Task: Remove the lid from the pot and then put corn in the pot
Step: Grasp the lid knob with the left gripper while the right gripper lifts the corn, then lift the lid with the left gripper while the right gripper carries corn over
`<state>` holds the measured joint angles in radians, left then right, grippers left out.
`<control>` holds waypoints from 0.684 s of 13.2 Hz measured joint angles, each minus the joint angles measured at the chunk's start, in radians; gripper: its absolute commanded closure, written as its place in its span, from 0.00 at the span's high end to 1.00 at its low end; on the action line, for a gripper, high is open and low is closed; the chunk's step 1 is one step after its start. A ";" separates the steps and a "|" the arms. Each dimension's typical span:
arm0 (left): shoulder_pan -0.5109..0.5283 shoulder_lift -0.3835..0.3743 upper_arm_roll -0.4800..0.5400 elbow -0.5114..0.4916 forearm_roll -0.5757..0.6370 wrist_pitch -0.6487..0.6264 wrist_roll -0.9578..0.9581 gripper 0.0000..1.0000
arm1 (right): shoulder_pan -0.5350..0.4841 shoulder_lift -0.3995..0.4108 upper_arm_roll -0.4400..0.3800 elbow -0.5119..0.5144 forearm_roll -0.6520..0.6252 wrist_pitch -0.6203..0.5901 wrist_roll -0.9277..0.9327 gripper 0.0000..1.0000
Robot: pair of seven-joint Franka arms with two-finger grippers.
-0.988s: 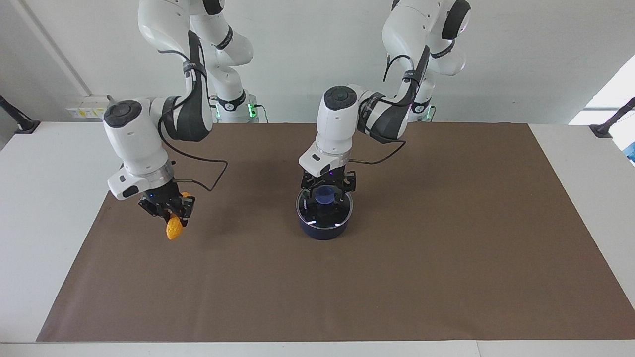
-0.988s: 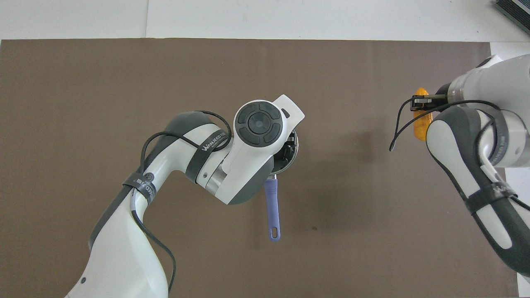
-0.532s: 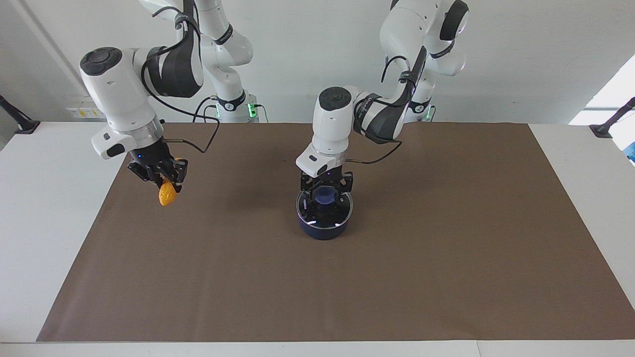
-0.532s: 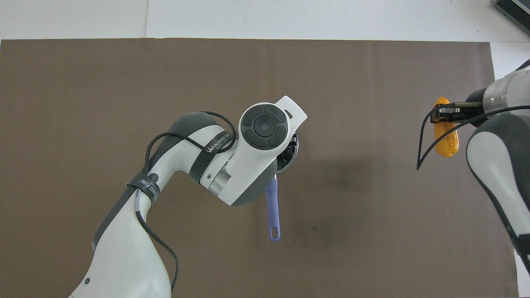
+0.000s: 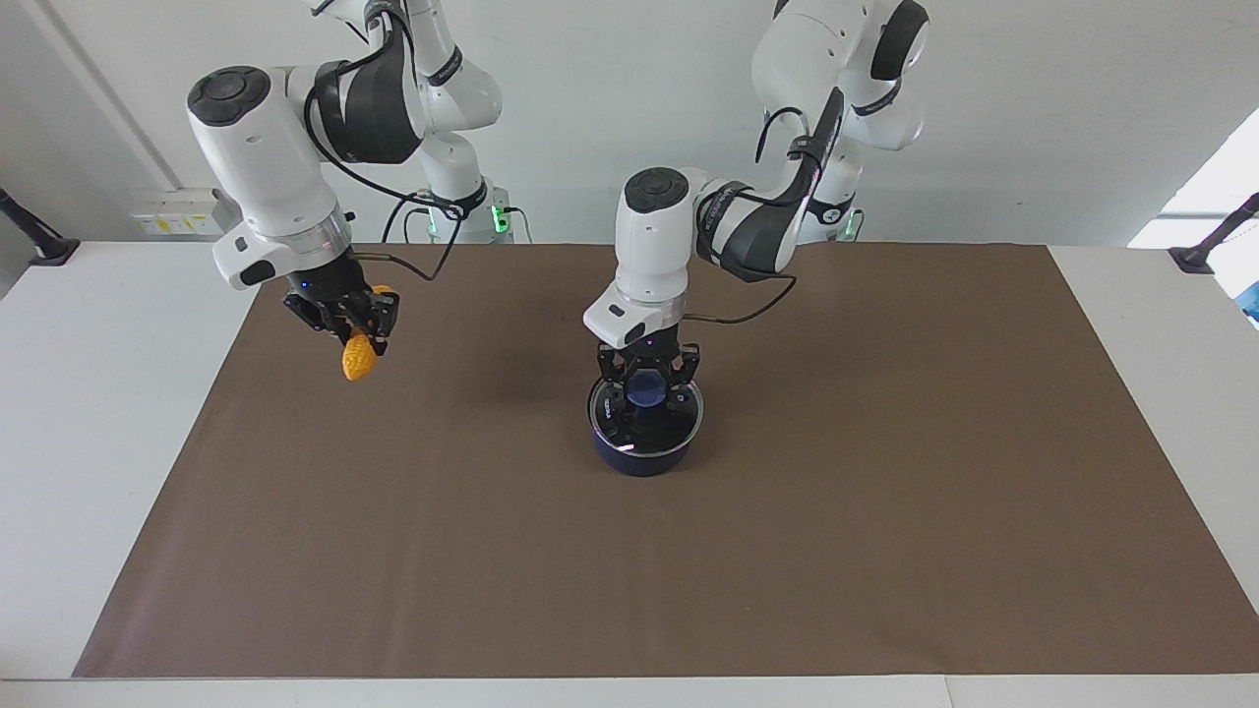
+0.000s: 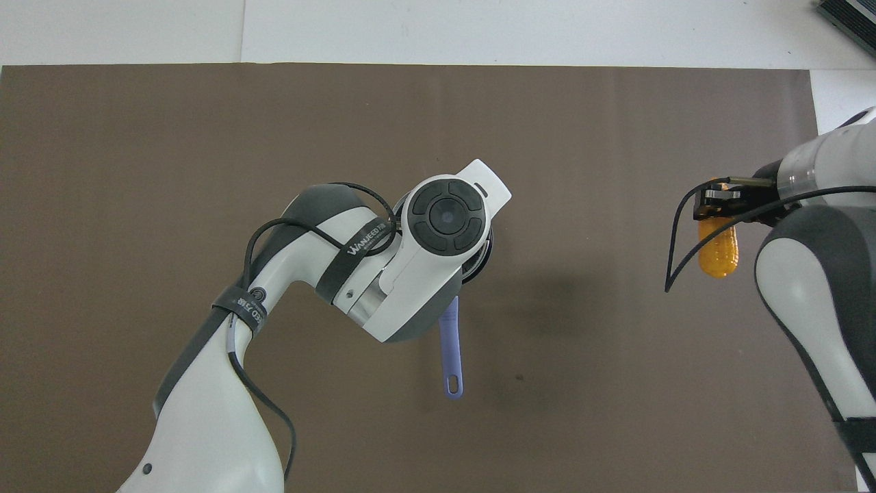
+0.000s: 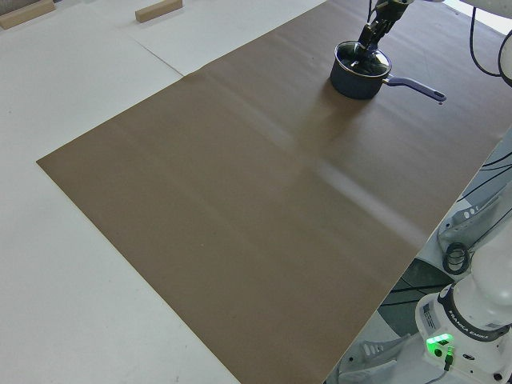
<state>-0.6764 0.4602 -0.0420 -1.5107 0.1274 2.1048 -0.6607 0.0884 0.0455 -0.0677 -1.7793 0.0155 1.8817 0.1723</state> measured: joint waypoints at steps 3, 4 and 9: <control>0.002 -0.013 0.011 0.011 0.006 0.000 0.000 0.09 | -0.001 0.000 0.000 -0.001 0.000 0.000 0.011 0.00; 0.003 -0.024 0.012 0.012 0.006 -0.001 0.000 0.09 | -0.001 0.000 0.000 -0.001 0.000 0.000 0.013 0.00; 0.044 -0.041 0.022 -0.002 0.006 -0.016 0.009 0.06 | 0.031 -0.001 0.003 -0.004 0.000 -0.010 0.125 0.00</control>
<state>-0.6326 0.4189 -0.0203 -1.5129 0.1336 2.0891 -0.6514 0.1193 0.0448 -0.0649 -1.7836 0.0155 1.8716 0.2968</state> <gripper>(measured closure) 0.396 0.612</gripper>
